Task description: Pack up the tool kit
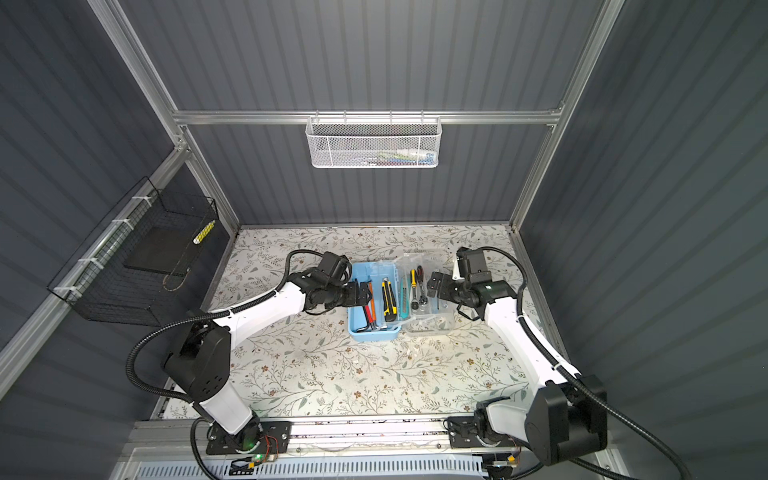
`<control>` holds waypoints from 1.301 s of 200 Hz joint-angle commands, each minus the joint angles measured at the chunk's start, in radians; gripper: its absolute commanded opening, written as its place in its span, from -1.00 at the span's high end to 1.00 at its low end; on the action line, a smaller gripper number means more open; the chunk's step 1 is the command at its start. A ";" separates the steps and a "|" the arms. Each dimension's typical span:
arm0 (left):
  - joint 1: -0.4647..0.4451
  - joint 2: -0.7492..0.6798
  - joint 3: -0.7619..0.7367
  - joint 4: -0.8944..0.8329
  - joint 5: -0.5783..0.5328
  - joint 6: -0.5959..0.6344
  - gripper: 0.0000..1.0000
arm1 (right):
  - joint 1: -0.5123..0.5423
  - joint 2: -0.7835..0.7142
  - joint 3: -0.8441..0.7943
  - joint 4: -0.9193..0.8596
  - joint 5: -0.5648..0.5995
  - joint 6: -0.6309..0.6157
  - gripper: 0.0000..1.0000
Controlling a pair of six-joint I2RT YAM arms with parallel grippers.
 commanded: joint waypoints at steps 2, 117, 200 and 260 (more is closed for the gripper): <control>-0.004 0.015 0.027 -0.008 -0.001 0.022 -1.00 | -0.041 -0.012 -0.045 0.073 -0.100 -0.009 -0.98; -0.002 0.033 -0.029 -0.038 -0.027 0.036 -0.40 | -0.058 0.037 -0.127 0.220 -0.282 0.052 -0.97; -0.003 0.070 -0.050 0.018 0.074 0.024 0.29 | -0.055 0.049 -0.122 0.254 -0.358 0.084 -0.80; -0.004 0.052 -0.085 0.070 0.109 -0.004 0.38 | 0.002 0.036 -0.069 0.246 -0.368 0.122 -0.62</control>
